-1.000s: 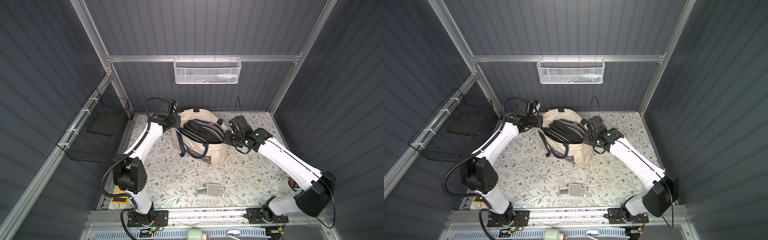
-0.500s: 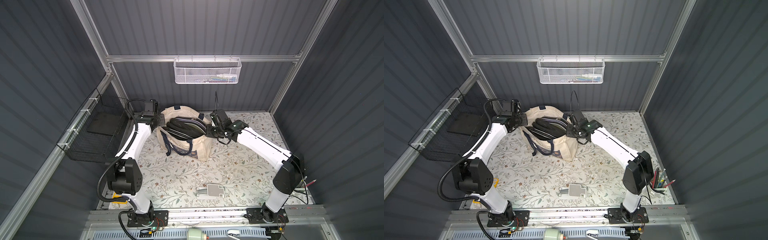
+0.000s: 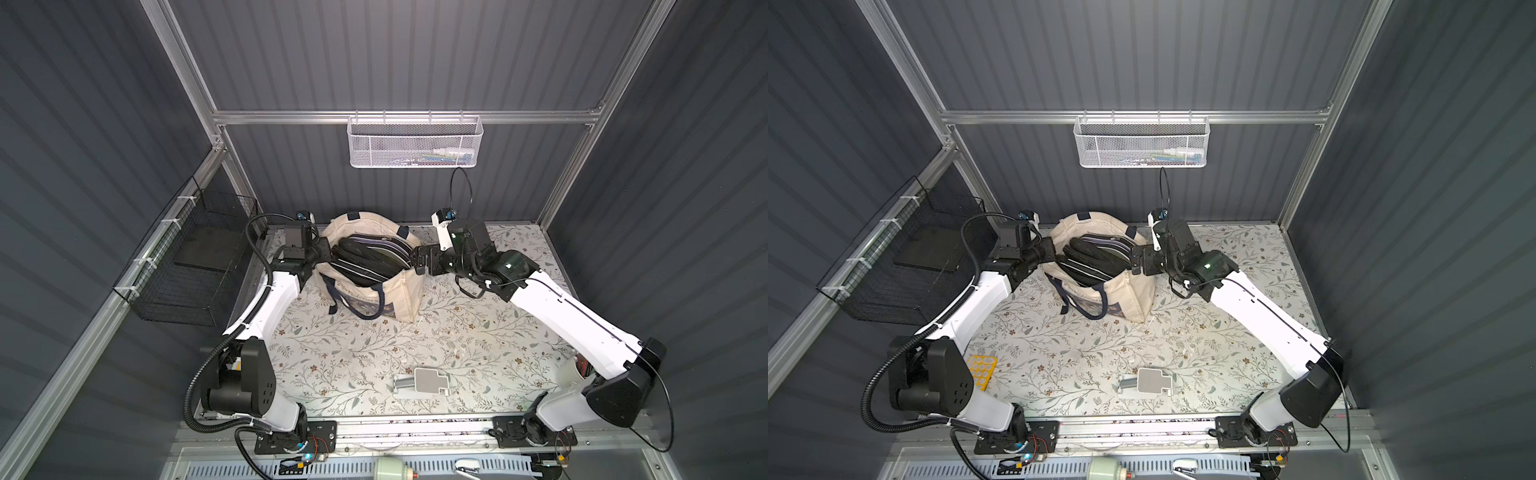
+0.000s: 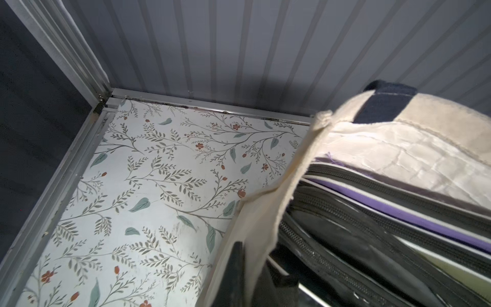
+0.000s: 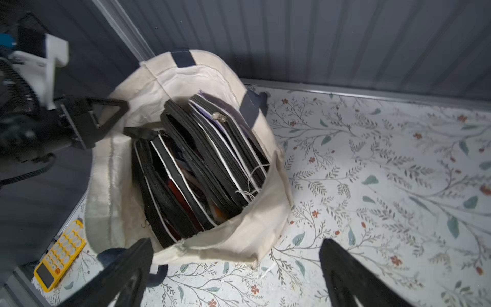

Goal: Remove the ping pong set from the canvas bag
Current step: Adjust the canvas bag at the center of the board.

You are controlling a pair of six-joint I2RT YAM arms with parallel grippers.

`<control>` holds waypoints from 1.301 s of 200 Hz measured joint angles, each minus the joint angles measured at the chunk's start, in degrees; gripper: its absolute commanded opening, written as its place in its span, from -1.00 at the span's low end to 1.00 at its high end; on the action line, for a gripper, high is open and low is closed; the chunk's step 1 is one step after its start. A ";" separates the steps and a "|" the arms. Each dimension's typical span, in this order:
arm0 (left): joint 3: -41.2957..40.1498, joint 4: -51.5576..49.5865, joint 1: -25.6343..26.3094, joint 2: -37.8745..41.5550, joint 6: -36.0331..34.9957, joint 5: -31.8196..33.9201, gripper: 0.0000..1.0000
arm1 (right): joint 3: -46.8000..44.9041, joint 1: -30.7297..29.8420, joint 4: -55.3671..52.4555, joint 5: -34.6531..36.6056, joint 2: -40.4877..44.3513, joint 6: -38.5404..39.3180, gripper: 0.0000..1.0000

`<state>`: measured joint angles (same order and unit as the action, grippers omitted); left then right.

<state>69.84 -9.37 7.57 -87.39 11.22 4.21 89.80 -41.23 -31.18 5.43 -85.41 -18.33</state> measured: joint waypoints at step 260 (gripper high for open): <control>-20.70 2.16 9.75 20.13 10.69 -5.95 -1.00 | 1.95 -4.74 -10.38 -3.93 -2.58 1.46 0.98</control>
<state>49.15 -7.20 17.32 -67.26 21.91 -1.74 91.74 -45.98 -41.56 1.50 -87.99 -16.86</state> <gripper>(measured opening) 0.088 0.989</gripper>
